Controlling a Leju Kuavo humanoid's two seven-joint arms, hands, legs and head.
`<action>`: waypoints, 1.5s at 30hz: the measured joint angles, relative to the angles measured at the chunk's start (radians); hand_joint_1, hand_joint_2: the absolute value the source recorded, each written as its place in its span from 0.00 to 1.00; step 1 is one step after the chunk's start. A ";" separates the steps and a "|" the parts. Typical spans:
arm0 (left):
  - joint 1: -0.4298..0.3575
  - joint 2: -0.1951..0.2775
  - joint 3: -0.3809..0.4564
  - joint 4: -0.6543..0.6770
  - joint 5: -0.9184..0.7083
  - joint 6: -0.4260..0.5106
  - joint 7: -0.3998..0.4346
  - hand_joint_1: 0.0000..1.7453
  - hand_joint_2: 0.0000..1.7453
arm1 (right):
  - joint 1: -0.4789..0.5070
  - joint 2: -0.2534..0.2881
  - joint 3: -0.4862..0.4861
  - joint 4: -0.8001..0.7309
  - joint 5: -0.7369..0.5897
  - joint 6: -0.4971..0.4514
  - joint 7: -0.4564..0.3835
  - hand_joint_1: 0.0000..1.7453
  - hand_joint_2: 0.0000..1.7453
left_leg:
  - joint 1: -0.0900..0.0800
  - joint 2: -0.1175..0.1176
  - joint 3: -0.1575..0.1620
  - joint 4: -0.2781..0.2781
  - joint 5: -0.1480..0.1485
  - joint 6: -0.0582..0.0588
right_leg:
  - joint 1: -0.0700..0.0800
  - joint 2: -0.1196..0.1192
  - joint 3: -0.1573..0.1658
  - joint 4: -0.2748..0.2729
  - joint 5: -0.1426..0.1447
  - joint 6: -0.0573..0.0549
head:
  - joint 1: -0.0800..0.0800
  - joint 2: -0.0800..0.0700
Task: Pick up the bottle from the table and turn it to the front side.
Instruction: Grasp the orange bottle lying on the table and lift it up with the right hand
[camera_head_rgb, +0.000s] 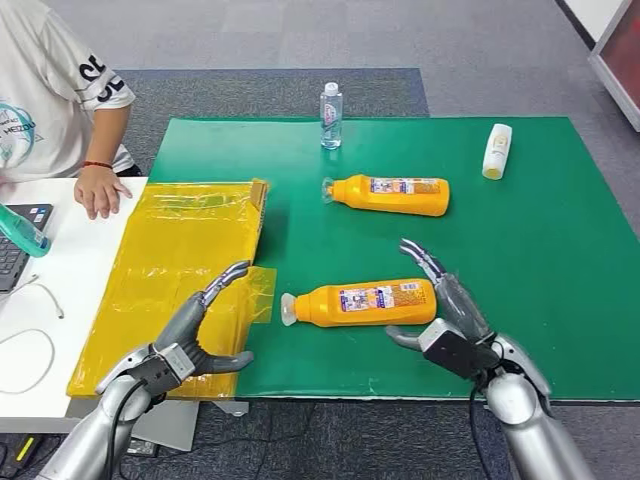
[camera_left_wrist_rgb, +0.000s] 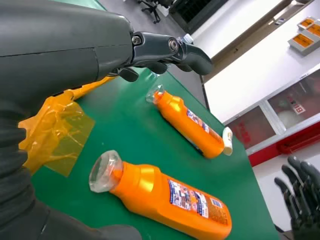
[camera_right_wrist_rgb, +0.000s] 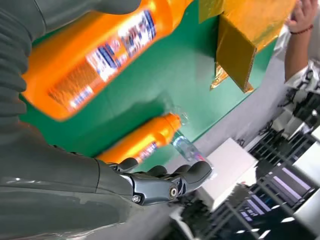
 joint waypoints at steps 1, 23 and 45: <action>-0.003 0.000 -0.002 0.003 0.001 -0.001 -0.001 0.00 1.00 | -0.014 -0.008 0.008 0.004 0.002 0.007 0.001 0.00 1.00 | 0.000 0.000 0.000 0.000 0.000 0.000 | 0.000 0.000 0.000 0.000 0.000 0.000 | 0.000 0.000; -0.123 -0.007 -0.146 0.109 0.113 0.035 -0.006 0.00 1.00 | -0.542 -0.074 0.582 0.462 0.099 0.232 0.116 0.00 1.00 | 0.000 0.000 0.000 0.000 0.004 0.000 | 0.000 0.000 0.001 0.000 0.003 0.000 | 0.000 0.000; -0.159 -0.012 -0.206 0.170 0.125 0.051 -0.006 0.00 1.00 | -0.609 -0.047 0.740 0.721 0.054 0.163 0.179 0.00 1.00 | 0.000 0.000 0.000 0.000 0.004 0.000 | 0.000 0.000 0.000 0.000 0.003 0.000 | 0.000 0.000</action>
